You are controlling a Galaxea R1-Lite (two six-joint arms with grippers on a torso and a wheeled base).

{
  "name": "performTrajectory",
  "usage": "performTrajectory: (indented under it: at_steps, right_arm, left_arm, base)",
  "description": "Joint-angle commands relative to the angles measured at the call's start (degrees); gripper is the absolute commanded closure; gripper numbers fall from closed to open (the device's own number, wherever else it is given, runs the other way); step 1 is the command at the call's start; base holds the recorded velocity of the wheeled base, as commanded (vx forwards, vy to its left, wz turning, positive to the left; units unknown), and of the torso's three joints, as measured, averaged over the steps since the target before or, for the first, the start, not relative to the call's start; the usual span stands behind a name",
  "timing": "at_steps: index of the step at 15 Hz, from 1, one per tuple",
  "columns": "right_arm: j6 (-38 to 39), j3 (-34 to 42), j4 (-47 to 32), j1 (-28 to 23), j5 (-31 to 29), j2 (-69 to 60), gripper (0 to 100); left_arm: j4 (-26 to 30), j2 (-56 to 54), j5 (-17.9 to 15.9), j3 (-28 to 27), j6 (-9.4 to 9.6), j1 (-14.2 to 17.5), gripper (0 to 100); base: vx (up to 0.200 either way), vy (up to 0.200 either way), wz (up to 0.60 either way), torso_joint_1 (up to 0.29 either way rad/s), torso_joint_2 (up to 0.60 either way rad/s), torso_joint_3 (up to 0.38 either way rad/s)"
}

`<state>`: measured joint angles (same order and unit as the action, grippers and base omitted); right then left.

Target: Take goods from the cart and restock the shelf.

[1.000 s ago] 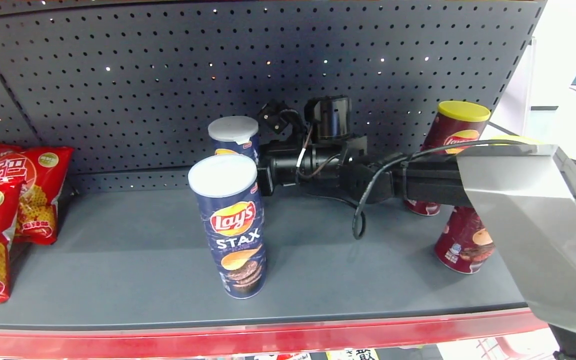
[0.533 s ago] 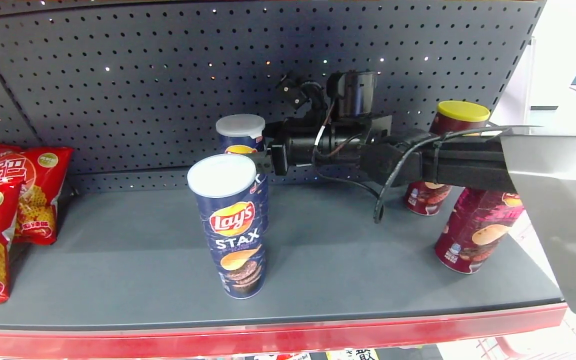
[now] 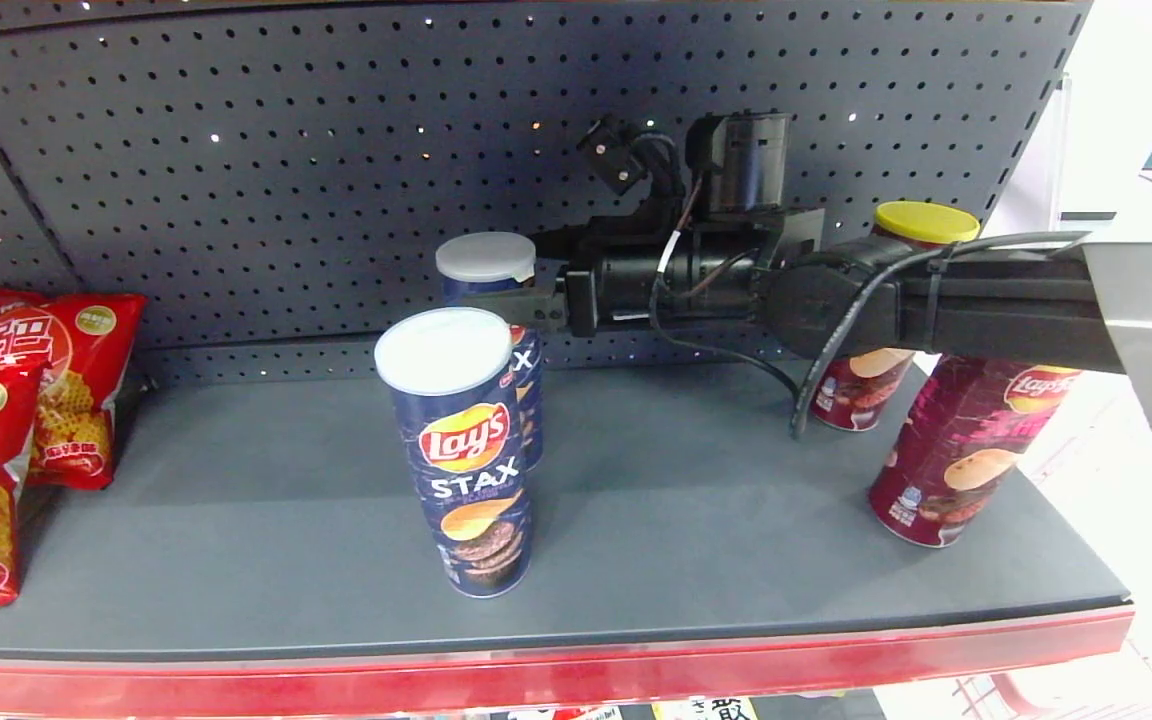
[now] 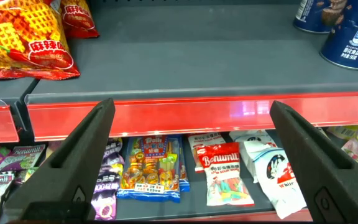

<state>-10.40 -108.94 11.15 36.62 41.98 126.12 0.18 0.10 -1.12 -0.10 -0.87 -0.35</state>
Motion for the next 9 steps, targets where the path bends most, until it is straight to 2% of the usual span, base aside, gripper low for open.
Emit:
performTrajectory:
  at_steps: [1, 9]
  right_arm:
    - [-0.1, 0.7, 0.0, 0.3, 0.0, -1.0, 0]
    - [-2.1, 3.6, -0.1, 2.4, 0.0, -0.2, 0]
  left_arm:
    - [0.0, 0.1, 0.0, 0.0, -0.01, 0.0, 0]
    - [0.0, 0.1, 0.0, 0.0, -0.01, 0.0, 0]
  base:
    - [0.0, 0.0, 0.0, 0.0, 0.0, 0.0]
    - [0.0, 0.0, 0.0, 0.0, 0.0, 0.0]
